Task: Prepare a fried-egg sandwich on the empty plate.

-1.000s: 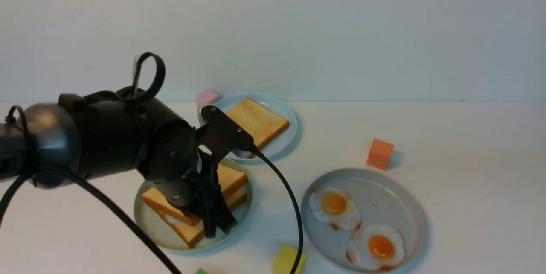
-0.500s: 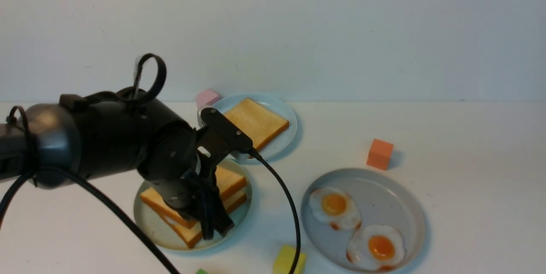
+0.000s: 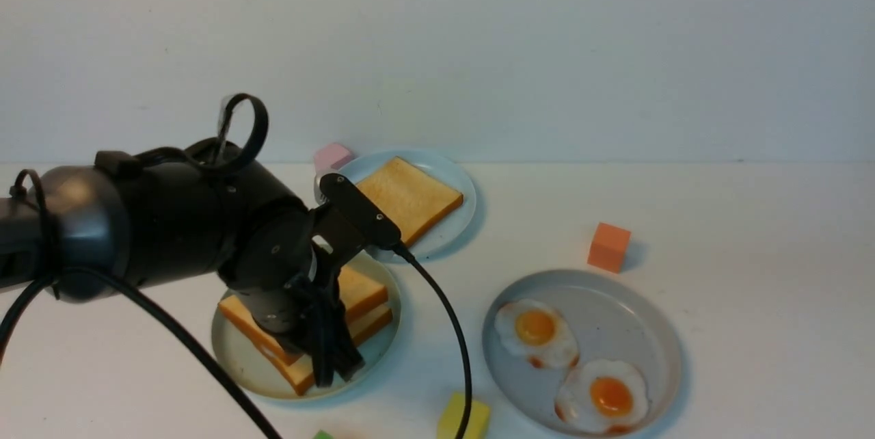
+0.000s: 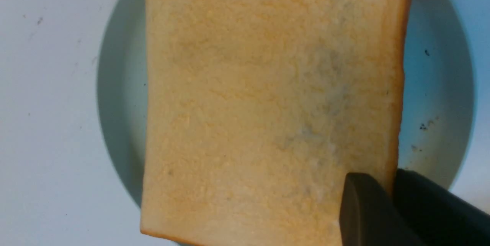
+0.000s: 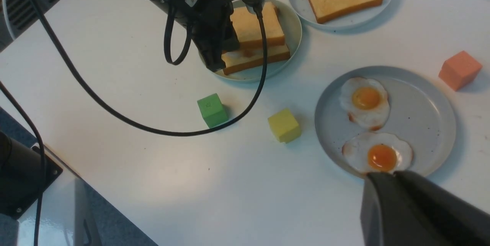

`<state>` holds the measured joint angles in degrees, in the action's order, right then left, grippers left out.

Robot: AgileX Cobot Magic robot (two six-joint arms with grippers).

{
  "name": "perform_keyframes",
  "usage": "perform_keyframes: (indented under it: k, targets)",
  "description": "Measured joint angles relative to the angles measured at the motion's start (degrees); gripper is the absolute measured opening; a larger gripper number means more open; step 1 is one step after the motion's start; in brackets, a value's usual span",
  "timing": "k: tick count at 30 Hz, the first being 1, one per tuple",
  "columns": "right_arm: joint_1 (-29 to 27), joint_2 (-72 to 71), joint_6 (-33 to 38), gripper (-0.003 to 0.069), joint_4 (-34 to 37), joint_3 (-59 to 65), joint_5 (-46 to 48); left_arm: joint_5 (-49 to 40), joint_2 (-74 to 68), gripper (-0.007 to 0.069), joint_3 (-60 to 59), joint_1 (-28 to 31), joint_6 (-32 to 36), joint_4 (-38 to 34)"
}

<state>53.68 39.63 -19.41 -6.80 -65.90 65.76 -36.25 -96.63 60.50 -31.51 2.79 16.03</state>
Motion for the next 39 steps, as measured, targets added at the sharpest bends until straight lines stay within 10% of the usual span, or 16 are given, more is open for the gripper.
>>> perform_keyframes:
  k: [16, 27, 39]
  targets:
    - [0.00, 0.00, 0.00, 0.0067, 0.19, 0.00, 1.16, -1.14, 2.74, 0.0311, 0.00, 0.00, -0.21, -0.48]
    - [0.00, 0.00, 0.00, 0.0071, 0.23, 0.00, 1.71, -1.73, 36.15, -0.0012, -3.52, 0.00, -1.17, -19.90]
    - [0.00, 0.00, 0.00, 0.0084, 1.53, 0.00, 1.72, 15.50, 76.73, -0.0013, -33.36, 0.00, 2.62, -33.93]
